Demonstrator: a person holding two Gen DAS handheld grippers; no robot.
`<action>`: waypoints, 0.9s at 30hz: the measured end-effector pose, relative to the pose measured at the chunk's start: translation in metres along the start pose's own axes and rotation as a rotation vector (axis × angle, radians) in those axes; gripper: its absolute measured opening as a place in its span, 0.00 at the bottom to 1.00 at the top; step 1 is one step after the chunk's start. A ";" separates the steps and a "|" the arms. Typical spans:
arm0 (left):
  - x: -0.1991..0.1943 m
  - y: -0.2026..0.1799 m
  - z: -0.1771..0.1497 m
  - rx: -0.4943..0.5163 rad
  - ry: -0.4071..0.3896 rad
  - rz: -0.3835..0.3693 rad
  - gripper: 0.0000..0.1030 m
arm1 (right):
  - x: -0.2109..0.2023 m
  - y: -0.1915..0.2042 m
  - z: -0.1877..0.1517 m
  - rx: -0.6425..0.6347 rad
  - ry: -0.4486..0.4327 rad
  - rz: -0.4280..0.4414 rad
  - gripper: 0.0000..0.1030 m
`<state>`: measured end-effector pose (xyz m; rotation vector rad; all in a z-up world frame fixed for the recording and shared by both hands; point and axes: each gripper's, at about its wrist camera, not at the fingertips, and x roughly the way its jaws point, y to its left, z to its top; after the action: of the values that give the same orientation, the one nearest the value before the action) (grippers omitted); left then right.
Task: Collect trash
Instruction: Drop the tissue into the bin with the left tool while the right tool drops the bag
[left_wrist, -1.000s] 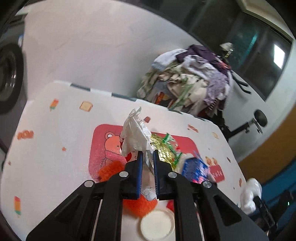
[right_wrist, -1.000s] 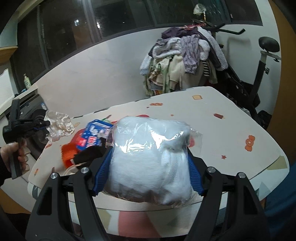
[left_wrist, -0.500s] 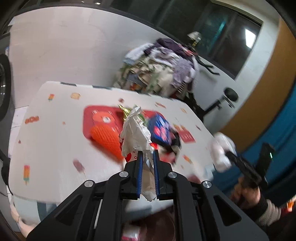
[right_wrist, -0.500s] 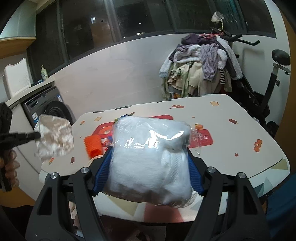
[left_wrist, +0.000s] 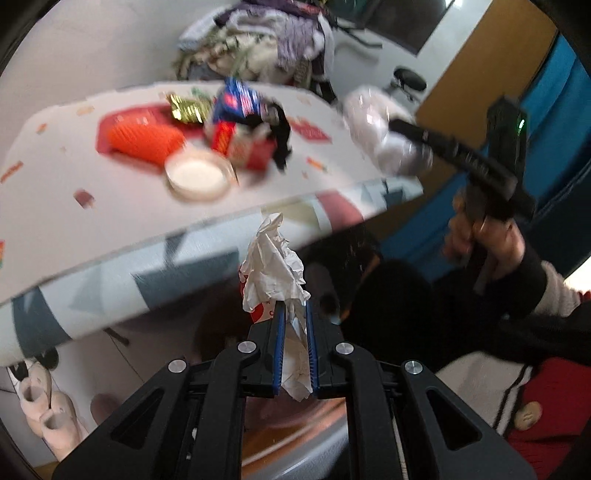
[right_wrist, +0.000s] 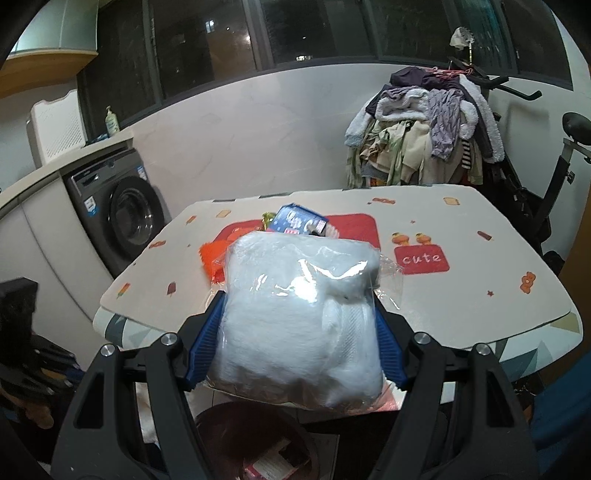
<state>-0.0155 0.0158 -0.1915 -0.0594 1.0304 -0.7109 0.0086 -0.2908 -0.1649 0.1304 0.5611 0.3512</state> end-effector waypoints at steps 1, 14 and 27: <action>0.009 0.000 -0.003 -0.003 0.026 0.002 0.11 | 0.000 0.001 -0.002 -0.002 0.005 0.002 0.70; 0.081 0.013 -0.021 -0.024 0.118 0.032 0.45 | 0.025 0.009 -0.036 -0.022 0.114 0.014 0.70; -0.009 0.004 -0.028 -0.081 -0.238 0.322 0.93 | 0.050 0.050 -0.079 -0.082 0.270 0.101 0.70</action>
<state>-0.0386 0.0319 -0.2015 -0.0454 0.8155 -0.3585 -0.0096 -0.2237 -0.2455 0.0321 0.8076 0.4930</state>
